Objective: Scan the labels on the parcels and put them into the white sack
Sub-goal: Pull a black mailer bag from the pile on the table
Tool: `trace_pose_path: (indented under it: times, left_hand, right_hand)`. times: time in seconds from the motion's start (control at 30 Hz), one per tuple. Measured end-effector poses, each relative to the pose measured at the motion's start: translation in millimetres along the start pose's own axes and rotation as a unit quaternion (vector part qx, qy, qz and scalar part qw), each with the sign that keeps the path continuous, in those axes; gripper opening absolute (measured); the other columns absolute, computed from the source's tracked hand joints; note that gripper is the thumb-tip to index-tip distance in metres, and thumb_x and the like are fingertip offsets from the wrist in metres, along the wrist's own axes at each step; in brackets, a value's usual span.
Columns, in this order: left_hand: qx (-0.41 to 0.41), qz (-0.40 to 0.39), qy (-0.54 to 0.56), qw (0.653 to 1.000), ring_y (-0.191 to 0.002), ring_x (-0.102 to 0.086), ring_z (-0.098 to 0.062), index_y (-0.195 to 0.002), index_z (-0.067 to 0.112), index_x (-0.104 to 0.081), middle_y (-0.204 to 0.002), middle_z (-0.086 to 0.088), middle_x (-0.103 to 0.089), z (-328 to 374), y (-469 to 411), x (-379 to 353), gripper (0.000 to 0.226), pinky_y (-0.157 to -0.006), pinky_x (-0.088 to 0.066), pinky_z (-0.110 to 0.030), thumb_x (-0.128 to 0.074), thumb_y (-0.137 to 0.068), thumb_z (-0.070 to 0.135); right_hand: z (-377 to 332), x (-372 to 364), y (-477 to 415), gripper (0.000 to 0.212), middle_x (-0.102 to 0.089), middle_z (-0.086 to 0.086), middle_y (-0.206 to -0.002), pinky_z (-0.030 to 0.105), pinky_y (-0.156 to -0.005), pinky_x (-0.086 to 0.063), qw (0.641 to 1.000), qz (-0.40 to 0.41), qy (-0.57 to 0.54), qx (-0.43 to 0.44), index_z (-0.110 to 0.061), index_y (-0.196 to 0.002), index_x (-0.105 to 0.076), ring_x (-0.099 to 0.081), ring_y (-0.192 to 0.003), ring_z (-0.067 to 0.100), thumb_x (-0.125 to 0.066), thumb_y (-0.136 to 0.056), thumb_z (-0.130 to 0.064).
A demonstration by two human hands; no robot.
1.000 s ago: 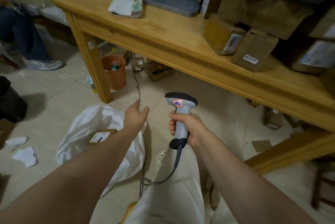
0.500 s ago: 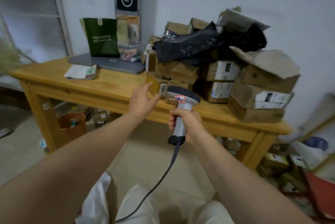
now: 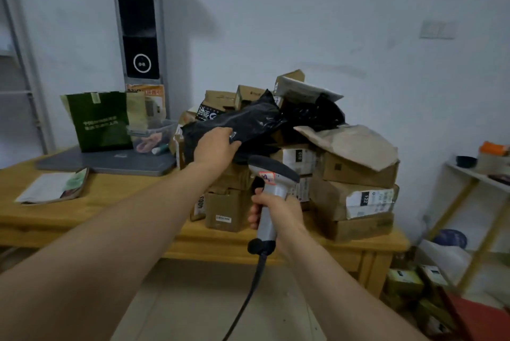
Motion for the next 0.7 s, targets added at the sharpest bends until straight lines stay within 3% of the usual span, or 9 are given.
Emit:
trace_pose_path:
  times: [0.1, 0.23, 0.3, 0.37, 0.43, 0.47, 0.57, 0.7]
  left_hand:
    - [-0.022, -0.017, -0.094, 0.995, -0.107, -0.059, -0.030, -0.120, 0.007, -0.056, -0.119, -0.013, -0.062, 10, -25, -11, 0.043, -0.077, -0.047, -0.038, -0.063, -0.090, 0.038]
    - [-0.043, -0.056, -0.252, 0.965, -0.122, -0.049, -0.032, -0.145, 0.000, -0.025, -0.135, -0.018, -0.047, 23, -52, -28, 0.092, -0.082, -0.049, -0.041, -0.068, -0.082, 0.053]
    - [-0.051, -0.063, -0.297, 0.952, -0.123, -0.050, -0.034, -0.147, 0.000, -0.019, -0.139, -0.020, -0.045, 26, -62, -35, 0.097, -0.081, -0.049, -0.041, -0.069, -0.082, 0.051]
    - [-0.073, -0.053, -0.325, 0.942, -0.114, -0.058, -0.033, -0.141, 0.003, -0.035, -0.131, -0.017, -0.054, 26, -70, -39, 0.070, -0.073, -0.047, -0.039, -0.066, -0.088, 0.037]
    - [-0.106, -0.035, -0.330, 0.937, -0.099, -0.064, -0.033, -0.120, 0.009, -0.057, -0.111, -0.013, -0.065, 25, -75, -37, 0.028, -0.066, -0.042, -0.037, -0.058, -0.092, 0.015]
    - [-0.114, -0.026, -0.328, 0.937, -0.093, -0.065, -0.034, -0.111, 0.009, -0.061, -0.104, -0.013, -0.067, 25, -77, -34, 0.020, -0.065, -0.042, -0.037, -0.054, -0.092, 0.009]
    - [-0.081, 0.021, -0.289, 0.954, -0.090, -0.066, -0.037, -0.104, 0.002, -0.064, -0.099, -0.019, -0.067, 20, -87, -11, 0.019, -0.064, -0.042, -0.038, -0.049, -0.093, 0.007]
    - [0.000, 0.124, -0.124, 0.984, -0.087, -0.061, -0.040, -0.097, 0.001, -0.064, -0.093, -0.022, -0.064, -5, -95, 36, 0.020, -0.061, -0.039, -0.036, -0.045, -0.094, 0.009]
  right_hand:
    - [1, 5, -14, 0.010, -0.060, 0.004, -0.049, 0.025, -0.042, -0.046, 1.000, 0.003, -0.003, 0.002, -0.006, -0.090, -0.063, -0.056, -0.041, 0.018, -0.063, -0.084, 0.002]
    - [-1, 9, -34, 0.010, -0.059, 0.004, -0.049, 0.024, -0.041, -0.045, 1.000, 0.008, -0.002, 0.006, -0.005, -0.092, -0.064, -0.056, -0.041, 0.018, -0.063, -0.084, 0.002]
    - [-2, 11, -42, 0.009, -0.058, 0.003, -0.048, 0.024, -0.041, -0.045, 1.000, 0.006, -0.001, 0.005, -0.005, -0.091, -0.063, -0.055, -0.040, 0.018, -0.062, -0.085, 0.001]
    - [-1, 11, -46, 0.007, -0.058, 0.002, -0.047, 0.024, -0.041, -0.045, 1.000, 0.002, 0.001, 0.005, -0.005, -0.090, -0.061, -0.054, -0.039, 0.017, -0.062, -0.085, 0.001]
    - [0, 11, -48, 0.007, -0.058, 0.002, -0.047, 0.023, -0.041, -0.045, 1.000, 0.000, 0.000, 0.005, -0.005, -0.090, -0.061, -0.054, -0.039, 0.016, -0.062, -0.085, 0.000]
    - [0, 12, -49, 0.008, -0.058, 0.002, -0.047, 0.023, -0.041, -0.045, 1.000, 0.000, -0.003, 0.005, -0.005, -0.091, -0.061, -0.054, -0.039, 0.016, -0.062, -0.085, 0.001]
    - [-1, 15, -51, 0.010, -0.058, 0.002, -0.047, 0.023, -0.041, -0.045, 1.000, 0.003, -0.008, 0.009, -0.007, -0.092, -0.063, -0.054, -0.039, 0.016, -0.063, -0.085, 0.001]
    - [1, 12, -49, 0.014, -0.059, 0.002, -0.049, 0.024, -0.042, -0.046, 1.000, -0.008, -0.009, 0.016, -0.008, -0.095, -0.063, -0.055, -0.041, 0.015, -0.063, -0.084, 0.000]
Point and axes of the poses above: each hand's wrist, its own y-axis away from the middle knuckle, its own x-axis out of the back of the hand, z = x × y, the point moved 1 cm from there along -y, towards the middle knuckle
